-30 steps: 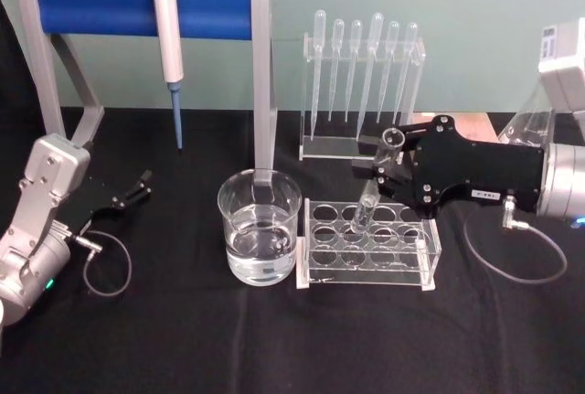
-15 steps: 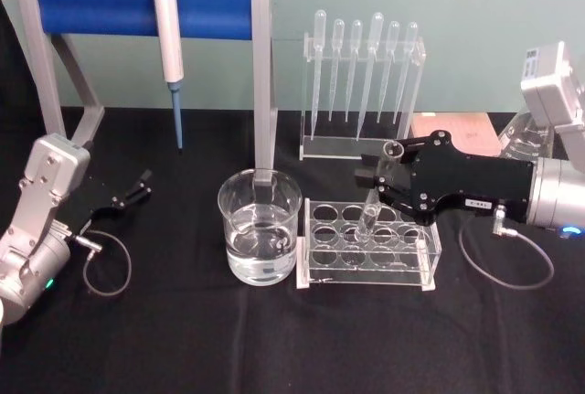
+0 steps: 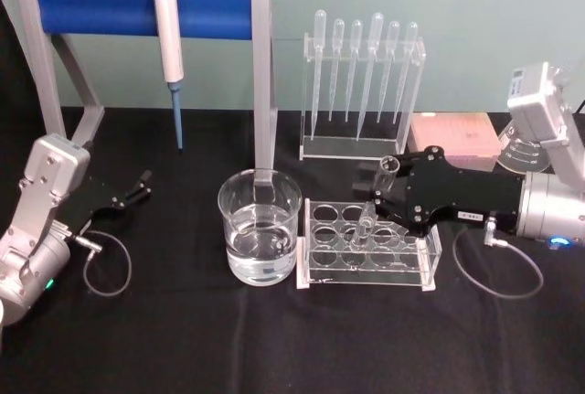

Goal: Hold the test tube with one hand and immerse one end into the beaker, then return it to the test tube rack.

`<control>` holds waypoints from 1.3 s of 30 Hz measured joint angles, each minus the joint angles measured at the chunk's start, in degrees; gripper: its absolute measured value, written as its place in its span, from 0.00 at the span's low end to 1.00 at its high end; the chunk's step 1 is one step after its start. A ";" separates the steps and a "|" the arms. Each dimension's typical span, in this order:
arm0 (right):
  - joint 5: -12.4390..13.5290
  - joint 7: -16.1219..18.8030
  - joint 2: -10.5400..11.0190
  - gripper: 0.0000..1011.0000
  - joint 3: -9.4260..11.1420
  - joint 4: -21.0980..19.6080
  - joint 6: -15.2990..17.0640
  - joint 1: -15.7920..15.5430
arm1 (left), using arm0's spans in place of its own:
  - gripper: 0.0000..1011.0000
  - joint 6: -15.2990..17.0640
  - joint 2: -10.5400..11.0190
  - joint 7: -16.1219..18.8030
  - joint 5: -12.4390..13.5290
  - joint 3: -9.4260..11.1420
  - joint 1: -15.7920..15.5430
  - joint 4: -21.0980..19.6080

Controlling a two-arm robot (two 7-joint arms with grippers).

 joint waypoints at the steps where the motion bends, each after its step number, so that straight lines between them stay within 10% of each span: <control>1: -0.06 0.06 -0.08 0.22 -0.04 0.16 -0.07 -0.02 | 0.99 0.00 0.00 0.00 0.00 0.00 0.00 0.00; 39: -7.00 -2.97 -3.07 0.22 1.23 2.76 -4.34 -4.19 | 0.99 0.00 0.00 0.00 0.00 0.00 0.00 0.00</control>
